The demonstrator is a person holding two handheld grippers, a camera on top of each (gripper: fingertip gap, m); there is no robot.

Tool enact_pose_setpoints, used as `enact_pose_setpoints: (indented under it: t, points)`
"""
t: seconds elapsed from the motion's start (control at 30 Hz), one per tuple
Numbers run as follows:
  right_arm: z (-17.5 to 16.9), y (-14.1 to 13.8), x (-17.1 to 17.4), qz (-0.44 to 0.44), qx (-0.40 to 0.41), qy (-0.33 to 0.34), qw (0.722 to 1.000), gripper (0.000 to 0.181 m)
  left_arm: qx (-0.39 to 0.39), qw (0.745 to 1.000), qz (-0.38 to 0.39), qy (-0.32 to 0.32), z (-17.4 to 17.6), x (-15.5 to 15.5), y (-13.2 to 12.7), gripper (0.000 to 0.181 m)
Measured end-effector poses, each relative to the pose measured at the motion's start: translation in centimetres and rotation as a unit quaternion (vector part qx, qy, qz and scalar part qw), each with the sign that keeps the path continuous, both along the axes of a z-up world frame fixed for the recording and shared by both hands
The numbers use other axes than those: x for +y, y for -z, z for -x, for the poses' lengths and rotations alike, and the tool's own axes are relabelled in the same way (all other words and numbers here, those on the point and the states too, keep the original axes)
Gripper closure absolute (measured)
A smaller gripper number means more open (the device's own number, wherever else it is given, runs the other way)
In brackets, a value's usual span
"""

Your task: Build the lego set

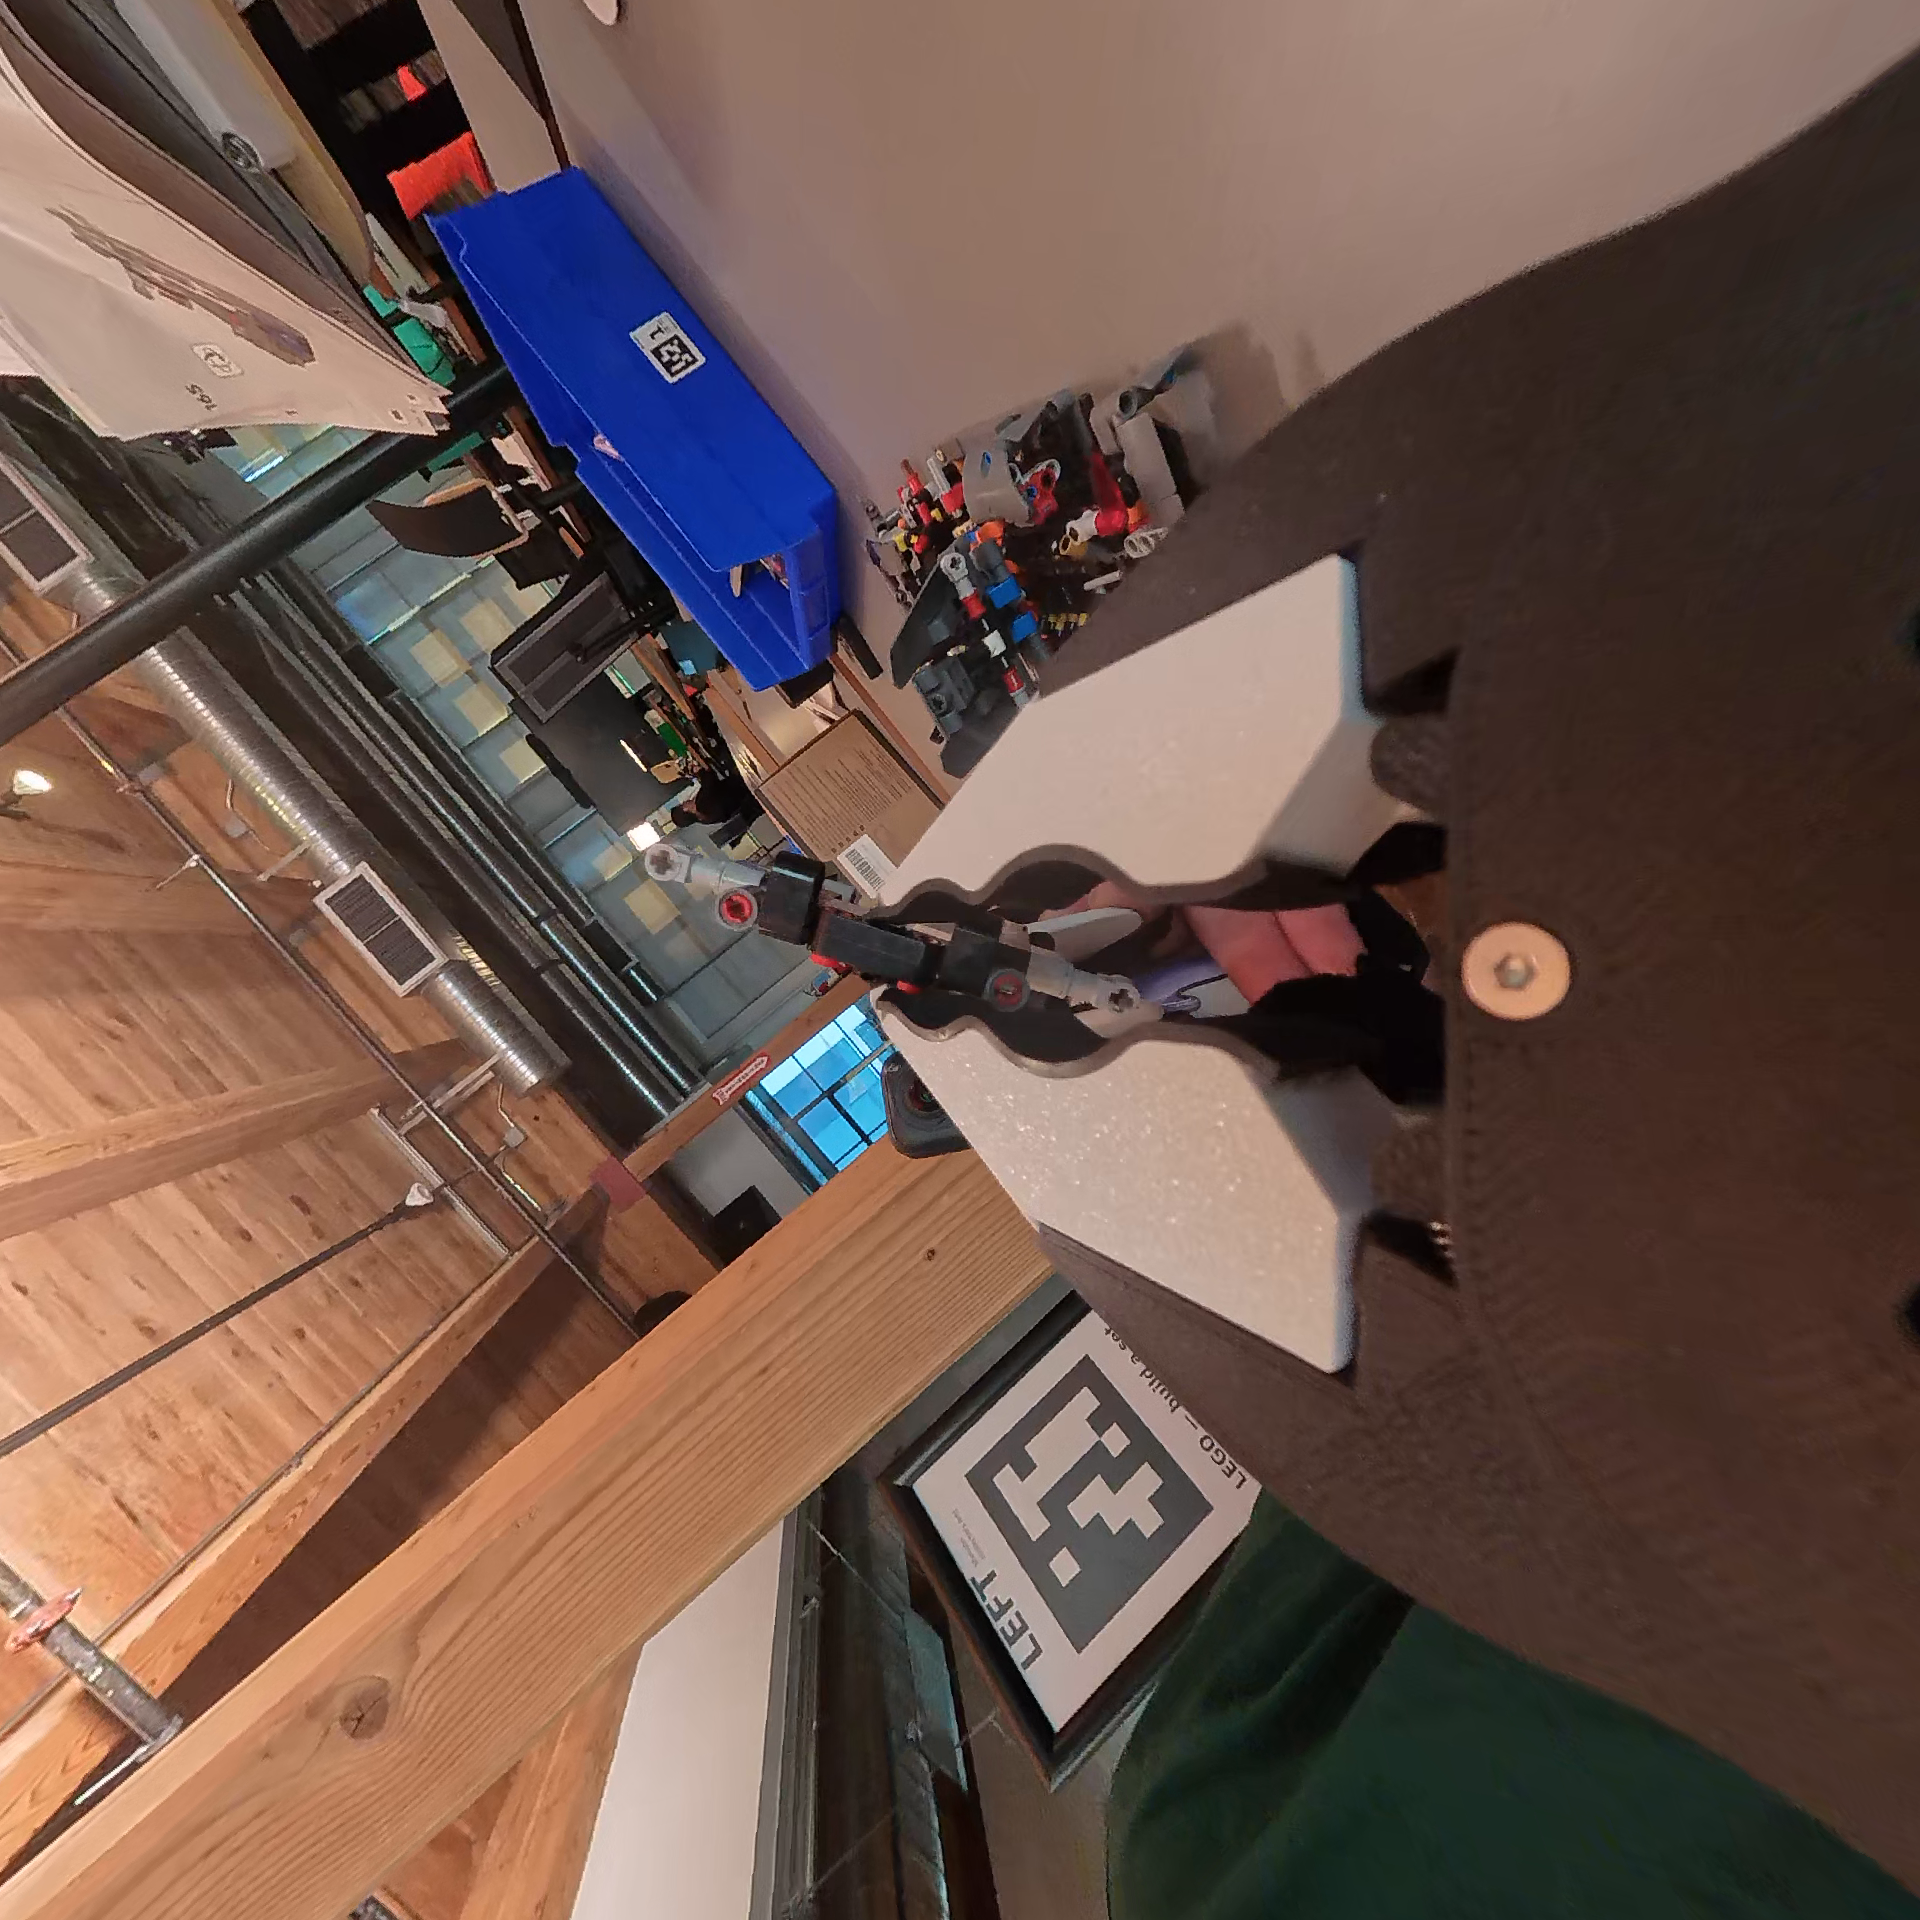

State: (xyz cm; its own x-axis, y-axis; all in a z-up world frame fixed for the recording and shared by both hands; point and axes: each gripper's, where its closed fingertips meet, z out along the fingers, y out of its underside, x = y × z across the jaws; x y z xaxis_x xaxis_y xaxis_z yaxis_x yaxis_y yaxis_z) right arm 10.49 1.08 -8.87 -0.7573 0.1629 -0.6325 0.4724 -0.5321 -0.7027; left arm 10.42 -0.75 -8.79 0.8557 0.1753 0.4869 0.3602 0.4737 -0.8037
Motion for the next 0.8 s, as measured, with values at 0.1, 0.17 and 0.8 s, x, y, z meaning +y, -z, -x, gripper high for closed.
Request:
enact_pose_setpoints:
  t: [0.1, 0.17, 0.8]
  points:
    - [0.1, 0.0, -0.4, 0.003, -0.003, -0.008, 1.0, 0.172, 0.001, 1.0, -0.002, -0.006, 0.0, -0.4, -0.1, 0.18]
    - [0.2, 0.0, -0.7, 0.006, -0.005, -0.013, 1.0, 0.172, 0.0, 1.0, -0.005, -0.008, 0.0, -0.7, -0.1, 0.18]
    - [0.3, 0.9, -0.6, 0.019, -0.017, -0.005, 1.0, 0.149, -0.002, 1.0, -0.017, -0.025, 0.8, -1.9, -0.1, 0.181]
